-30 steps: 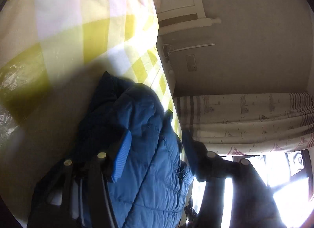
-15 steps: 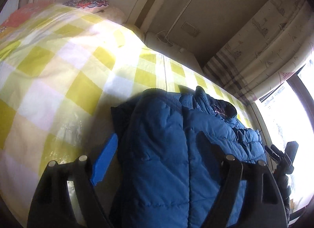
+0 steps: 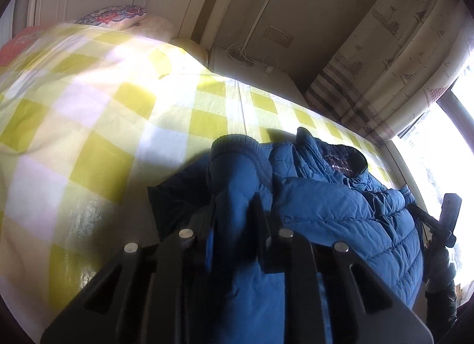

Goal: Fold large clothes
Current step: 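Lift the jacket by the hem and fold it over onto itself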

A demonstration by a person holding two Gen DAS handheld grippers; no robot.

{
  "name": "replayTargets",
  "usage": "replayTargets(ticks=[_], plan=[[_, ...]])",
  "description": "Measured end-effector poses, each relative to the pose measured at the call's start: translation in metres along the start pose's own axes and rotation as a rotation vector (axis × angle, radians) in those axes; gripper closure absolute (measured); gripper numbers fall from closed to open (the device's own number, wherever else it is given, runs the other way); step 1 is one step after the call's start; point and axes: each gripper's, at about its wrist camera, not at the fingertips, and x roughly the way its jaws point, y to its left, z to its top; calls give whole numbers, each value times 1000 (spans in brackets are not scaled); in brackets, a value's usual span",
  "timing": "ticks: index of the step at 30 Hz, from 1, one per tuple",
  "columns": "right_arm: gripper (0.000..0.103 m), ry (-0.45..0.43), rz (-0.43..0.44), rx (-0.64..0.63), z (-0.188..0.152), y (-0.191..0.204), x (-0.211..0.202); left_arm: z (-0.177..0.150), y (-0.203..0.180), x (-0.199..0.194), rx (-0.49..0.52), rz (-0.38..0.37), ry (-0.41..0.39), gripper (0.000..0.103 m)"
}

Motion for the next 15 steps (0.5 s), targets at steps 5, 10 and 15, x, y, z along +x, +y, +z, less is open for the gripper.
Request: replayTargets(ticks=[5,10,15], plan=[[95,-92,-59,-87,0,27,-34,-1,-26,-38,75,16,-111,95],[97,-197,-77,-73,55,45,-70,48,-63,-69,101,35,-201,95],[96,-146,-152,44,91,21,-33,88,-63,-24,28,164,-152,95]])
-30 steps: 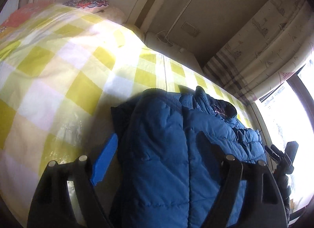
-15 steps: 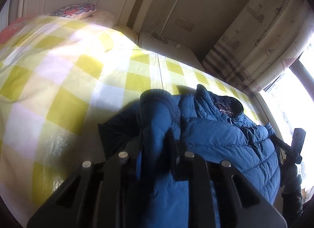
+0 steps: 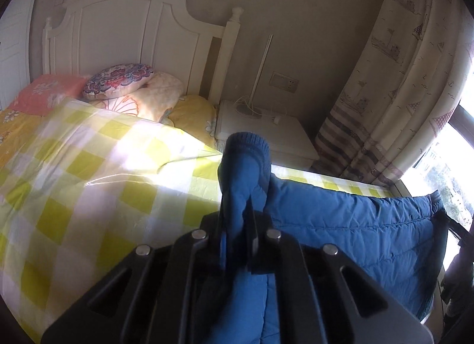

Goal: Fold large clothes
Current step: 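Lift the jacket by the hem and fold it over onto itself, then lower the folded jacket onto the bed with both tools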

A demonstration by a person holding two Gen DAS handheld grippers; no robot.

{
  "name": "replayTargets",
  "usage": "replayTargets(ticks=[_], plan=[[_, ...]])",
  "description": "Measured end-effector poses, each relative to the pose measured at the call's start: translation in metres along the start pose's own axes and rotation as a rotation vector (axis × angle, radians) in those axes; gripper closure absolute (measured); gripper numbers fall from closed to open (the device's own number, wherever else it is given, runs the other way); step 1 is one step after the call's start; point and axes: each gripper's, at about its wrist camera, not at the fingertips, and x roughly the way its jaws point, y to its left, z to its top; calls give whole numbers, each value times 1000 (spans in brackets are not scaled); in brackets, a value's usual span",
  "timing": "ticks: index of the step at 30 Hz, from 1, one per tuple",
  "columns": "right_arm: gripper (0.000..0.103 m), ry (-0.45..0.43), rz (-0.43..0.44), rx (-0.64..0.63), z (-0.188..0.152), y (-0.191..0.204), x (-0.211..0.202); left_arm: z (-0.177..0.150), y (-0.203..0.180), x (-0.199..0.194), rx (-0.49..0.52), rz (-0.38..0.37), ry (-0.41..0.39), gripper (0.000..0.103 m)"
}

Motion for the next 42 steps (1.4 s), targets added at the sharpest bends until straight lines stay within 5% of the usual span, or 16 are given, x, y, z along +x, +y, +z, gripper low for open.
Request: replayTargets(ticks=[5,8,11,13,15,19,22,26,30,42], plan=[[96,180,-126,79,-55,-31,89,-47,3,93,40,180,121,92],[96,191,-90,178,-76,-49,101,-58,11,107,13,169,152,88],[95,192,-81,178,-73,-50,98,-58,23,108,-33,182,166,67],[79,212,-125,157,-68,-46,96,-55,28,104,-72,217,149,42],[59,173,-152,118,-56,-32,83,-48,21,84,-68,255,53,33],[53,98,-131,-90,-29,39,70,-31,-30,43,8,220,-132,27],[51,98,-103,-265,-27,103,89,-23,-90,54,137,170,-57,21],[52,208,-80,-352,-45,147,135,-39,-144,94,300,178,55,18],[51,294,-120,-398,-71,149,170,-70,-139,144,298,166,174,17],[51,307,-114,-379,-85,144,178,-84,-133,153,302,193,148,16]])
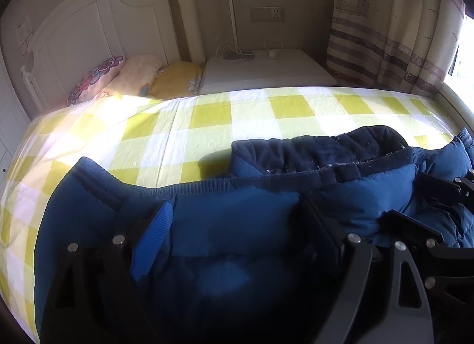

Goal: Fold large clothes
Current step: 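Lower the folded jacket onto the bed with both tools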

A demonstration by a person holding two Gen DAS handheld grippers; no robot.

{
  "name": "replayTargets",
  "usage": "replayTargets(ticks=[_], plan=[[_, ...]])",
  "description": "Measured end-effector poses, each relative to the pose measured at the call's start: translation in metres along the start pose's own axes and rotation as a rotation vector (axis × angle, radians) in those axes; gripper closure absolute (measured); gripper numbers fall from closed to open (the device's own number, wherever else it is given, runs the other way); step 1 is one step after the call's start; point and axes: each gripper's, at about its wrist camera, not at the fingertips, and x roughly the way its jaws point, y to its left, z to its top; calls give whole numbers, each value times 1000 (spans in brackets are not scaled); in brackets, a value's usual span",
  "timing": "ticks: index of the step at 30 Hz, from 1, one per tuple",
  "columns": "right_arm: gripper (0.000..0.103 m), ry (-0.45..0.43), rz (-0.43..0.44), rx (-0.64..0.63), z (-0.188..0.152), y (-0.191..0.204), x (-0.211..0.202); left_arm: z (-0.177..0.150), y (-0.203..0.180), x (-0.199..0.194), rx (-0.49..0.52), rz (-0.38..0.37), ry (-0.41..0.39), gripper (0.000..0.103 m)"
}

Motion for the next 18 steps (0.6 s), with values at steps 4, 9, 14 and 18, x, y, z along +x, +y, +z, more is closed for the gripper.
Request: replayTargets(ticks=[4,9,14,18], plan=[[51,8,4,4,1,-2,3,0,-3,0,11,17,0,14],[52,25,38,29,6,-12,1,5,5,2,1,-17,29,12],[52,5,-94,102,3,-74,-21,13,48,-13,60,65,-8,11],[52,5,-5,283,-22,-132,-18,8,99,4,-62,81,54,11]])
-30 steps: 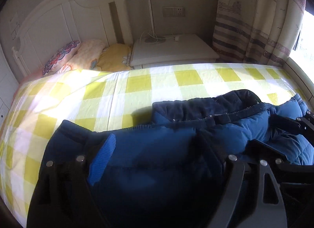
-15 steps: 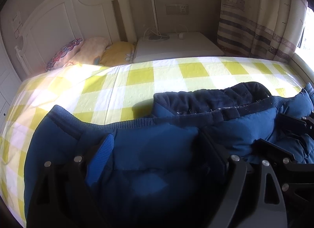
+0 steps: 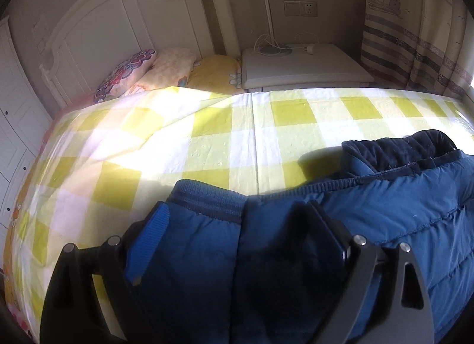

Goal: Fold large clothes
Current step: 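Lower the folded jacket onto the bed with both tools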

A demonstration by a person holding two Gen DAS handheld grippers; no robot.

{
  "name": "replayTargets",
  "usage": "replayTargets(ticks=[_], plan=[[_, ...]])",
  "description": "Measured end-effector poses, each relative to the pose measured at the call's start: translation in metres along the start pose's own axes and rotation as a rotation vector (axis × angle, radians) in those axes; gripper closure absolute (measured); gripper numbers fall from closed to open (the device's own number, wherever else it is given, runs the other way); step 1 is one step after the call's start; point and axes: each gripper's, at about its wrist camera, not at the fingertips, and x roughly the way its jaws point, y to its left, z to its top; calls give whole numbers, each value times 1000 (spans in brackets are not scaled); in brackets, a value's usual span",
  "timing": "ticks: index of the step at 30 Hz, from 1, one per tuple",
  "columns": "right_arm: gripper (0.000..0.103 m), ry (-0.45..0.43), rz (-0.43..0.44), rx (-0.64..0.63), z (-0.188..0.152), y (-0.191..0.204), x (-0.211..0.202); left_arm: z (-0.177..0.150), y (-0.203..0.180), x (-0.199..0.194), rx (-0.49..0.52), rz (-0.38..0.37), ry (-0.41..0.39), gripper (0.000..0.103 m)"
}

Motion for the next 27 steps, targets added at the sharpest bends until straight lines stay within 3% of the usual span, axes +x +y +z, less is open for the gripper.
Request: replayTargets(ticks=[3,6,19,22,24,26,27], plan=[[52,-40,50,55,-7,-9,1,-3,34,10,-177,-74,32,11],[51,-51,84,83,-10,-14,3,-10,50,24,-270,-169,95,11],[50,-75,235,199,-15,-33,7,-18,66,33,-372,-294,108,11],[50,-64,210,181,-14,-29,6,-17,65,32,-374,-282,107,11],[50,-39,157,142,-9,-20,5,-15,62,25,-356,-224,86,11],[50,-40,24,73,-4,-1,-5,-12,54,1,-314,-111,5,13],[44,-72,-44,23,-4,14,-15,-12,46,-16,-279,-80,-59,13]])
